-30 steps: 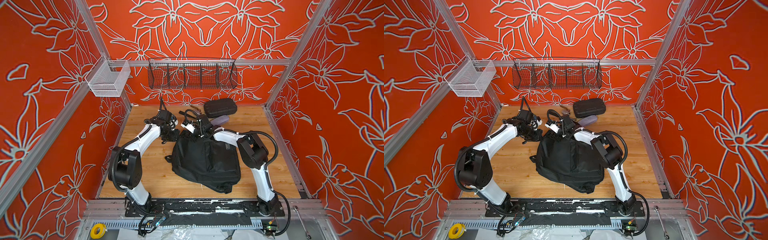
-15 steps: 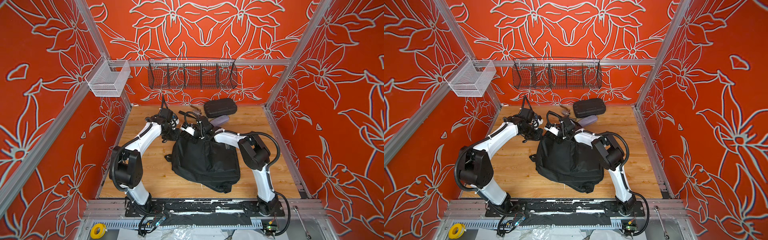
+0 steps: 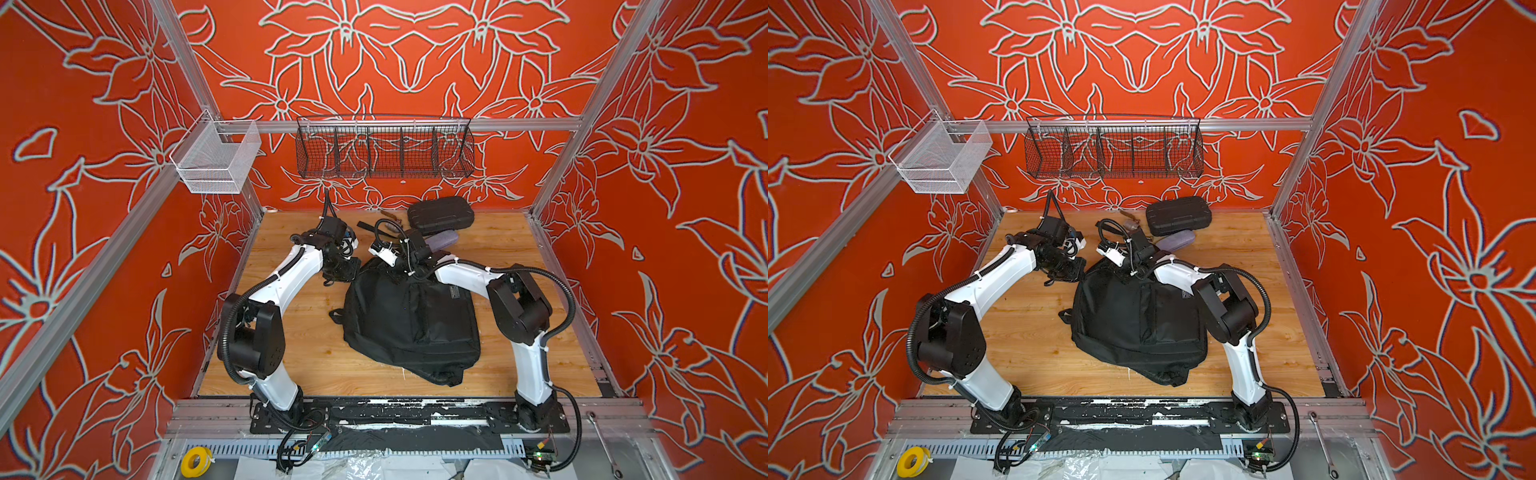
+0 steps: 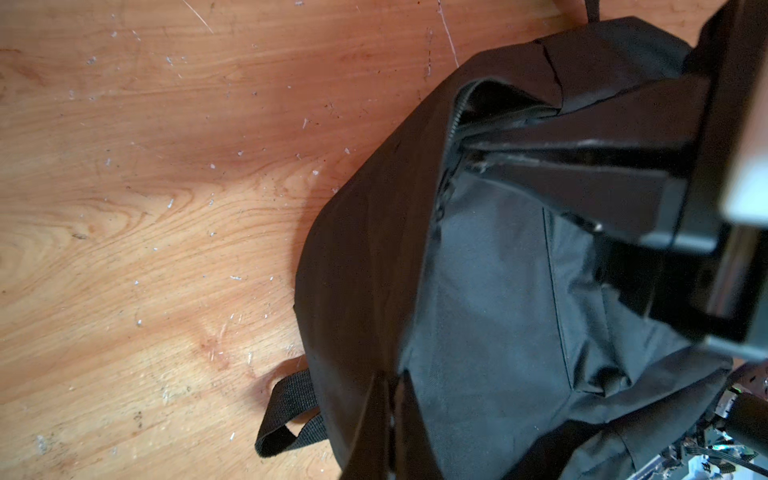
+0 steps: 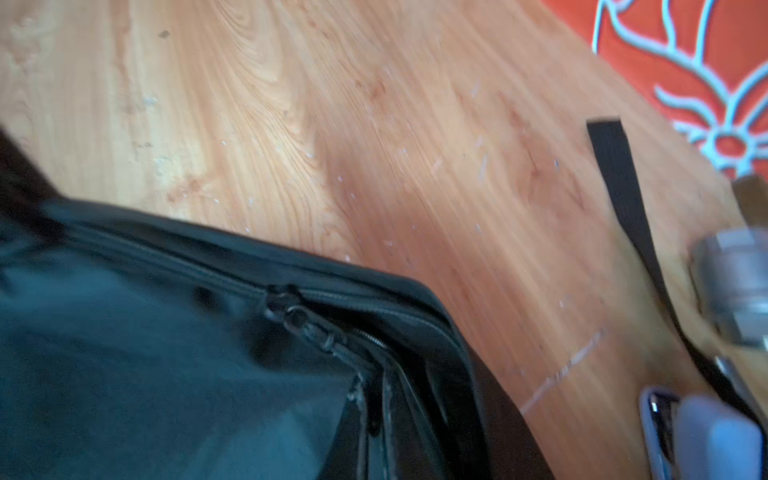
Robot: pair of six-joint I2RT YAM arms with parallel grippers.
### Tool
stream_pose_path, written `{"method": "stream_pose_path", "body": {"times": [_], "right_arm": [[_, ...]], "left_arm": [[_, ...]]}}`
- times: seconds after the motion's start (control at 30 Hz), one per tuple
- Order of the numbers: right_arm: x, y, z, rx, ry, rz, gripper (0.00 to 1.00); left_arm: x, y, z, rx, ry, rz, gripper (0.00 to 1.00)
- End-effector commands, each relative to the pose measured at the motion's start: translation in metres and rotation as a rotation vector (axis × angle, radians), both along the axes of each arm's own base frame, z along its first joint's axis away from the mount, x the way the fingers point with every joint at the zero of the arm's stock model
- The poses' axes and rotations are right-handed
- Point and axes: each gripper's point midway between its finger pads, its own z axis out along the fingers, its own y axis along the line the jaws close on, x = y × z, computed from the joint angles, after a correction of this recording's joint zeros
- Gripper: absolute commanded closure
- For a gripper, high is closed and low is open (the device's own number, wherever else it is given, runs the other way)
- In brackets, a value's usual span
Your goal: Pack the student bag
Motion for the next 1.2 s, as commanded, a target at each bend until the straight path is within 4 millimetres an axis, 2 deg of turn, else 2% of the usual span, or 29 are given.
{"method": "stream_pose_path", "body": {"times": [0.0,0.5,0.7,0.93,1.17], "right_arm": [[0.013,-0.020,-0.004,-0.048,0.068,-0.103,1.00],[-0.002,-0.037,-0.001,-0.055,0.202,-0.176,1.00],[-0.008,-0.038,0.000,-0.038,0.241,-0.197,1.00],[-0.011,-0.040,0.007,-0.020,0.278,-0.230,1.00],[-0.017,-0.065,-0.002,-0.036,0.348,-0.339,1.00]], "left_arm": [[-0.011,0.008,0.012,0.033,-0.016,0.001,1.00],[0.002,0.035,0.014,0.038,-0.069,0.144,1.00],[-0.002,0.048,0.008,0.062,-0.089,0.210,1.00],[-0.002,0.050,0.006,0.028,-0.093,0.243,1.00],[-0.007,0.070,0.004,0.015,-0.090,0.331,1.00]]}}
